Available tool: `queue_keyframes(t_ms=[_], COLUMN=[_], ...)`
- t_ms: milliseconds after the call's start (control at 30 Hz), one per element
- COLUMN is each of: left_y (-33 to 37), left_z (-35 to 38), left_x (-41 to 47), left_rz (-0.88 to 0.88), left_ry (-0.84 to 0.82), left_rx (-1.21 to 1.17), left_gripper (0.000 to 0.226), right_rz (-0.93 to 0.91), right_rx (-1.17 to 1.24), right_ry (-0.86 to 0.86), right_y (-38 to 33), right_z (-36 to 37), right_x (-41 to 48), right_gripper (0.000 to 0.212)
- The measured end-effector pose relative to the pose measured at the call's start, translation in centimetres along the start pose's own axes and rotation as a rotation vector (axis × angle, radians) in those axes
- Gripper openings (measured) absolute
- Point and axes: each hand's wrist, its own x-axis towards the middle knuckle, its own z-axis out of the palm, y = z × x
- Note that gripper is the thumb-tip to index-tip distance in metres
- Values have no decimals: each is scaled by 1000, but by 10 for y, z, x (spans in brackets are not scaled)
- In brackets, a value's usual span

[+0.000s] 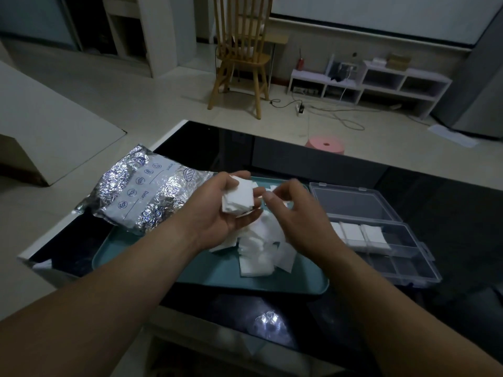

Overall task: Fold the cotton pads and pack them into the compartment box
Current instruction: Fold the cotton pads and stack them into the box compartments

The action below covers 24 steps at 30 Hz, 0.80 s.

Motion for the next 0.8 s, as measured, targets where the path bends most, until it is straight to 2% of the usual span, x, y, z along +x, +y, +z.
queue_keyframes(t_ms=[33,100,167,233,400,567,700,800], left_y=[-2,-5,-7,-9,-11,-19,-15,-19], left_z=[1,5,8,9,9,16,13,15], left_x=[-1,-4,-7,-8,-10,-14,-16,-14], left_rz=[-36,-110,-159,-182,-173,-197,-180,-172], left_ry=[-27,-132,-252,-302,-264,-255,-298,-245], left_rx=[30,91,116,109,146,177,171,160], left_gripper=[39,34,35,42,51,51,50,45], right_rz=[-105,-243,-239,-225,-240,-231,-206,-223], right_rx=[7,-38,-21,76,248,172,271,213], right_ry=[-12,-138,-241,-281,-364,-344,-357,-357], right_y=[-5,-11,-10,-10,-12,-9,-9,-13], right_z=[-4,-5,0,-1,-12,3,-6,-8], right_x=[0,-1,-2,-4,-8,-11,-8,-11], right_gripper=[29,41,49,46,43,46,41,41])
